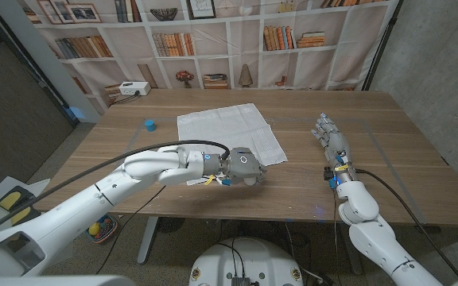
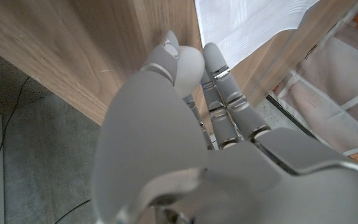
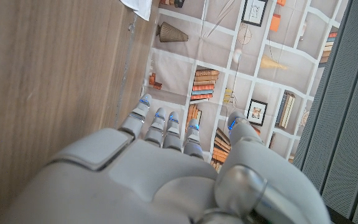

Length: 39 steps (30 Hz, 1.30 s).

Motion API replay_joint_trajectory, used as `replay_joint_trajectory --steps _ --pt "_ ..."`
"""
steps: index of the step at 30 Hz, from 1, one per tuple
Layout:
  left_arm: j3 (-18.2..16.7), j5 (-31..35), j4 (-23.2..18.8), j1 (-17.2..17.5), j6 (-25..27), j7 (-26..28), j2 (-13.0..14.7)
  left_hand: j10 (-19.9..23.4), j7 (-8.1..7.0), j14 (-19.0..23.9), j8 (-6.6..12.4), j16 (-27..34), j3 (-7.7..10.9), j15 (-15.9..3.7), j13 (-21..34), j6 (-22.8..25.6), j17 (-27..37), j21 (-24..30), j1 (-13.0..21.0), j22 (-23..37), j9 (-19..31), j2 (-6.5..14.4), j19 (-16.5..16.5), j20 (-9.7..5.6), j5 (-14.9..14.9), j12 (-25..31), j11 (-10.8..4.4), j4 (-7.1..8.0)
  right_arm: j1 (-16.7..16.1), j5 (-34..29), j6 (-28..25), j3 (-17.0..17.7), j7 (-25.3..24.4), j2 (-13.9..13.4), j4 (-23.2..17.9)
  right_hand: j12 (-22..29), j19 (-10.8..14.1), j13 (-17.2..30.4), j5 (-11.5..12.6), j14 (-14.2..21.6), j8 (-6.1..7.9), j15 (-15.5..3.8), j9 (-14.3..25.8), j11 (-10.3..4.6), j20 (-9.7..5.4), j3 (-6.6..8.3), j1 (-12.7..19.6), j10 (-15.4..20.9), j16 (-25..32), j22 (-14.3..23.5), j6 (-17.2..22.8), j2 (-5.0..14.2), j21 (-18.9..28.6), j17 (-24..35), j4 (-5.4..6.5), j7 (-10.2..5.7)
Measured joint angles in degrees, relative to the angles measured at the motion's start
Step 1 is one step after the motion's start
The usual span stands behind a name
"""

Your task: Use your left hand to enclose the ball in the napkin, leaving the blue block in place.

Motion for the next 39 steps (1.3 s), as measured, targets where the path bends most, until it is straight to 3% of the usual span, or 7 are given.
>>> replay_joint_trajectory --steps 6,7,18,28,39 --pt "-1.0 0.5 -0.8 0.8 3.0 2.1 0.0 0.0 0.09 0.0 -0.03 -0.3 -0.01 0.01 0.0 0.1 0.0 0.3 0.0 -0.3 0.1 0.0 -0.3 0.10 0.0 0.0 0.00 0.01 0.9 0.0 -0.5 -0.3 0.3 0.0 0.0 0.0 0.0 0.0 0.0 0.0 0.00 0.00 0.0 0.00 0.00 0.00 -0.2 0.0 0.0 0.0 0.0 -0.24 0.0 0.0 0.00 0.00" --pt "-1.3 0.8 -1.0 1.2 6.1 3.6 0.0 0.0 0.09 0.0 -0.03 -0.3 -0.01 0.01 0.0 0.1 0.0 0.3 0.0 -0.3 0.1 0.0 -0.3 0.11 0.0 0.2 0.00 0.01 1.0 0.0 -0.6 -0.3 0.4 0.0 0.0 0.0 0.0 0.0 0.0 0.0 0.00 0.00 0.0 0.00 0.00 0.00 -0.2 0.0 0.0 0.0 0.0 -0.24 0.0 0.0 0.00 0.00" --pt "-3.0 0.9 -3.0 3.7 14.9 6.2 -0.3 0.0 0.30 0.2 -0.23 -0.5 -0.01 -0.20 0.3 0.5 0.5 0.9 0.5 -0.8 0.5 -0.5 -0.3 0.11 0.3 0.4 0.00 0.02 3.0 0.7 -2.1 -0.7 2.1 -0.7 0.4 0.0 0.0 0.0 0.0 0.0 0.00 0.00 0.0 0.00 0.00 -0.24 -0.5 0.0 0.0 0.0 0.0 0.01 0.0 0.0 -0.25 0.00" --pt "-4.1 0.3 -4.8 5.6 22.0 5.7 -0.8 0.0 0.27 0.6 0.05 -1.0 -0.02 0.02 0.2 1.5 0.7 1.4 0.7 -1.2 0.6 -0.7 -0.3 0.11 0.4 0.8 -0.01 0.02 5.6 1.7 -4.1 -1.1 4.8 -1.7 0.6 0.0 0.0 0.0 0.0 0.0 0.00 0.00 0.0 0.00 0.00 -0.24 -0.5 0.0 0.0 0.0 0.0 0.01 0.0 0.0 -0.25 0.00" --pt "-4.9 -1.5 -5.5 6.6 28.9 3.4 -1.8 0.0 0.28 0.9 0.05 -1.5 -0.02 -0.29 0.2 1.5 1.2 1.9 0.8 -1.6 1.2 -0.8 -0.8 0.22 0.8 0.8 -0.01 0.02 10.7 2.1 -6.7 -2.4 9.4 -3.2 0.9 0.0 0.0 0.0 0.0 0.0 0.00 0.00 0.0 0.01 0.00 -0.30 -0.5 0.0 0.0 0.0 0.0 0.01 0.0 -0.3 -0.31 0.00"
